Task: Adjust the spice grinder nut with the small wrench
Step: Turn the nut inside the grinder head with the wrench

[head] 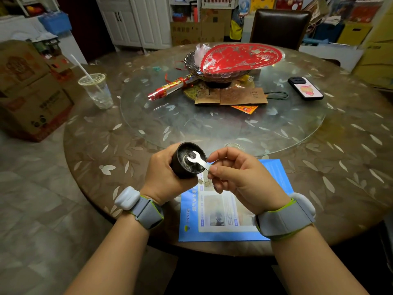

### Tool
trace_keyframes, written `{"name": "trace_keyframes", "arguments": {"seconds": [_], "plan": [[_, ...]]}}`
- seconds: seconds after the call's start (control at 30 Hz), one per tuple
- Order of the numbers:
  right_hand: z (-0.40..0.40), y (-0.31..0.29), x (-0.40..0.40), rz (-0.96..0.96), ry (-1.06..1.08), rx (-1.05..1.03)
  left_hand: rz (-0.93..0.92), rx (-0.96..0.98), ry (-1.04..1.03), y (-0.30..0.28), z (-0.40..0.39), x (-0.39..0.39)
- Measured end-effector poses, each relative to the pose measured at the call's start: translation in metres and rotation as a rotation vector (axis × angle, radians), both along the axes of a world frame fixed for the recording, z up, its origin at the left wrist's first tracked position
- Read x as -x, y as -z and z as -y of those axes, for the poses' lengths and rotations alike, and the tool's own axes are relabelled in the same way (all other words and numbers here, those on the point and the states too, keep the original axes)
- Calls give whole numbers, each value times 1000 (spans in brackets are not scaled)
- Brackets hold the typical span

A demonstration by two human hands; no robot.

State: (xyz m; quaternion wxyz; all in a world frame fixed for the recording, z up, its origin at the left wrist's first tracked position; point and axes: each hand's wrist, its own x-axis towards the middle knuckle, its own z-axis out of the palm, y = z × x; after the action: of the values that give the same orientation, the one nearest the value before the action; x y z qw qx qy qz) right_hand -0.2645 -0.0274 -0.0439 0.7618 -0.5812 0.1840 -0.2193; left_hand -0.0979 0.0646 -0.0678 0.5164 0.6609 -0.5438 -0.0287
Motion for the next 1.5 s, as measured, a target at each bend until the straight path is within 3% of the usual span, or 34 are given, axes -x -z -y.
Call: {"name": "trace_keyframes", "arguments": {"seconds": [0.4,0.6,1.23,1.5], "plan": [[-11,-8,-6,-20,62,23,-53,32,-112,6,1,-3],[-18,-12,-8,-28,70,-3,30,19,-115,5,2,4],[-40,-24,-10,43,68,-226,82,-11,-319,1,2,17],[-43,-25,-11,28,60,-185,67,37,-217,-3,-4,17]]}}
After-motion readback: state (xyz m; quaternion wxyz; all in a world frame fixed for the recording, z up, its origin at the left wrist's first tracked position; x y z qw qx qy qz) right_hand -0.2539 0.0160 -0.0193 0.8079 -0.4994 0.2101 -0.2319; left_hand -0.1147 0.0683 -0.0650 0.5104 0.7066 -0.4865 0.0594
